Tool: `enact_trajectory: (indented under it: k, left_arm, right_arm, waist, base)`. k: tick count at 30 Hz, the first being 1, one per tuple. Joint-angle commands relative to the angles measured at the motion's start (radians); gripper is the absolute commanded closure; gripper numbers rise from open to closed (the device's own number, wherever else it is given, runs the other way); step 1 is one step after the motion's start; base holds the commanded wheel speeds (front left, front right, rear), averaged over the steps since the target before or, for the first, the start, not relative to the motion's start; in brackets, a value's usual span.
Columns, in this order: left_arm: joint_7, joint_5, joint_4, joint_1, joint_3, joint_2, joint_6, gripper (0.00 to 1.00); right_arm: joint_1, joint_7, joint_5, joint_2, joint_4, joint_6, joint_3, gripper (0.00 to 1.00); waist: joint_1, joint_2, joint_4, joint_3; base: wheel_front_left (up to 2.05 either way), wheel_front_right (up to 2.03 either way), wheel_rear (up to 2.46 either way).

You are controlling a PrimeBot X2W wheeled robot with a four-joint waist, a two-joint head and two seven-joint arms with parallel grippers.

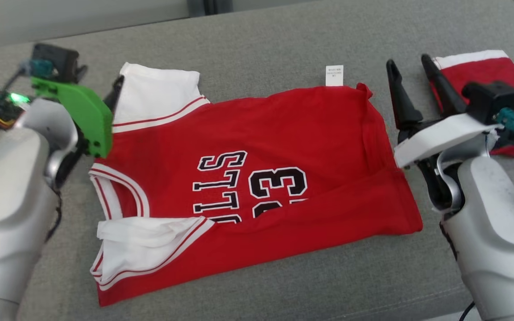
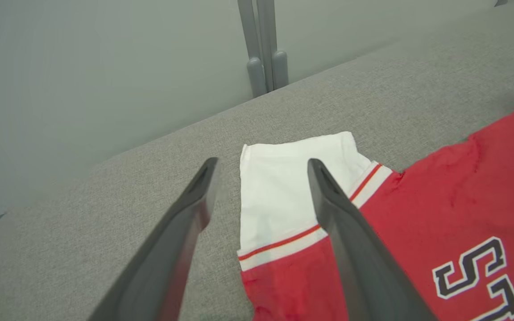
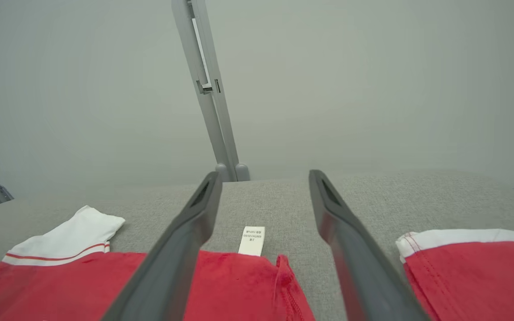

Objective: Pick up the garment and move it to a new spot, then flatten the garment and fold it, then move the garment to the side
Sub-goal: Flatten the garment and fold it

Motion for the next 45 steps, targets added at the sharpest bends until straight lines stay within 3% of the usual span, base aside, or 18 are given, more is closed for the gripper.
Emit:
enact_trajectory:
  k: [1,5,11,26,39,41,45]
  left_arm:
    - [0.031,-0.03,-0.006,-0.054,-0.027,0.047,0.002,0.0]
    - [0.155,-0.167,0.003,-0.179,-0.149,0.14,0.002,0.0]
    - [0.193,-0.241,0.062,-0.266,-0.229,0.189,0.001,0.0]
    - [0.206,-0.261,0.254,-0.379,-0.34,0.232,0.001,0.0]
    - [0.219,-0.325,0.347,-0.414,-0.374,0.212,0.001,0.0]
    - [0.236,-0.347,0.344,-0.408,-0.38,0.198,0.001,1.0]
    - [0.196,-0.372,0.327,-0.412,-0.387,0.185,0.001,1.0]
  right_arm:
    - [-0.037,0.005,0.015,-0.007,0.005,0.0,0.002,0.0]
    - [-0.129,0.009,0.047,-0.022,0.022,0.0,0.019,0.0]
    - [-0.184,-0.006,0.06,-0.022,0.036,0.0,0.05,0.0]
    - [-0.209,-0.039,0.098,-0.018,0.037,0.0,0.113,0.0]
    - [-0.219,-0.048,0.097,-0.024,0.037,0.0,0.122,0.0]
    - [-0.219,-0.05,0.096,-0.028,0.041,0.0,0.118,0.0]
    - [-0.211,-0.042,0.088,-0.042,0.048,0.0,0.11,0.0]
  waist:
    - [-0.0001,0.0,-0.08,0.095]
    - [-0.0001,0.0,-0.109,0.144]
    - [-0.0001,0.0,-0.135,0.181]
    - [-0.0001,0.0,-0.199,0.236]
    - [-0.0001,0.0,-0.212,0.26]
    - [-0.0001,0.0,-0.206,0.26]
    - [-0.0001,0.0,-0.173,0.249]
  base:
    - [0.0,0.0,0.0]
    - [0.0,0.0,0.0]
    - [0.0,0.0,0.0]
    - [0.0,0.0,0.0]
    - [0.0,0.0,0.0]
    - [0.0,0.0,0.0]
    - [0.0,0.0,0.0]
